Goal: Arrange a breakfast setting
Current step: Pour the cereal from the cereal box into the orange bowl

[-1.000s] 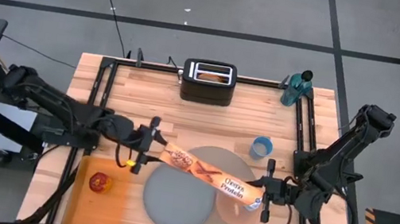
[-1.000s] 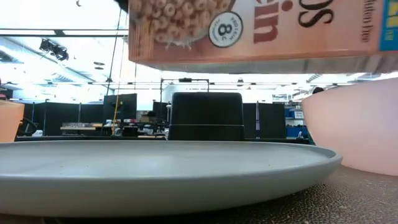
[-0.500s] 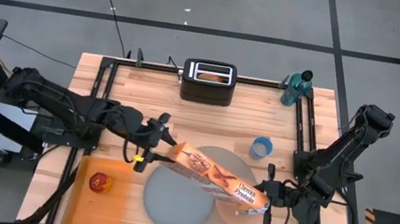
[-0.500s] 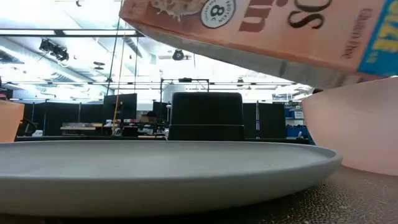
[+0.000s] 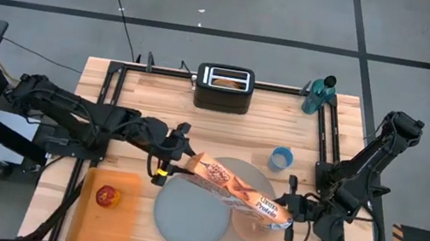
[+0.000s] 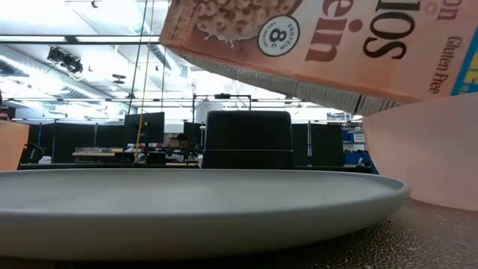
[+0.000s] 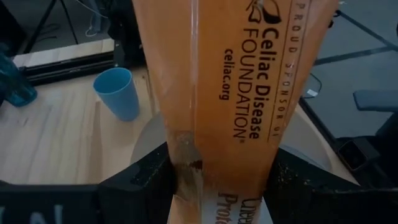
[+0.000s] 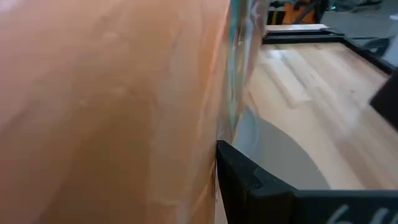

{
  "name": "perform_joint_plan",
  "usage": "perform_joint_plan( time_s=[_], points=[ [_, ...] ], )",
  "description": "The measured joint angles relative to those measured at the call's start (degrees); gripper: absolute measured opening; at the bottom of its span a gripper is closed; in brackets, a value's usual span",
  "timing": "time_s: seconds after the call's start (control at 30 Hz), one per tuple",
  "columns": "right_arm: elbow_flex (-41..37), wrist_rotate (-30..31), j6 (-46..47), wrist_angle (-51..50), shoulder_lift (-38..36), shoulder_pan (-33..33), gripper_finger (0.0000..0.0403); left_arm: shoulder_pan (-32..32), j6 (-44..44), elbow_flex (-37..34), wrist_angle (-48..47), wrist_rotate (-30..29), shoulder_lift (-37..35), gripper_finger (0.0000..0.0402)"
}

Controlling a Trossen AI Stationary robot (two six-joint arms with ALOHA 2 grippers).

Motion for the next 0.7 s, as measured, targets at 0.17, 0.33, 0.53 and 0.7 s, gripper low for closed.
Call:
perform_joint_plan(
  time_s=[0.17,0.33,0.53,0.7],
  points=[
    [0.04,-0.76,0.4,-0.73,-0.3,-0.52,0.0024,0.0,-0.32,0.0,-1.03,0.05,0.02,0.0208],
    [0.04,-1.33,-0.37,-0.62,-0.64,-1.21,0.0024,0.0,-0.47,0.0,-1.53,0.05,0.02,0.0208],
    [0.01,-2.08,-0.63,-2.08,-0.98,-2.27,0.0024,0.0,-0.81,0.0,-1.88,0.03,0.0,0.0208],
    [0.08,-4.09,-3.14,-0.26,-0.67,-2.47,0.0024,-0.04,-1.25,0.0,-1.76,0.33,0.02,0.0208]
  ],
)
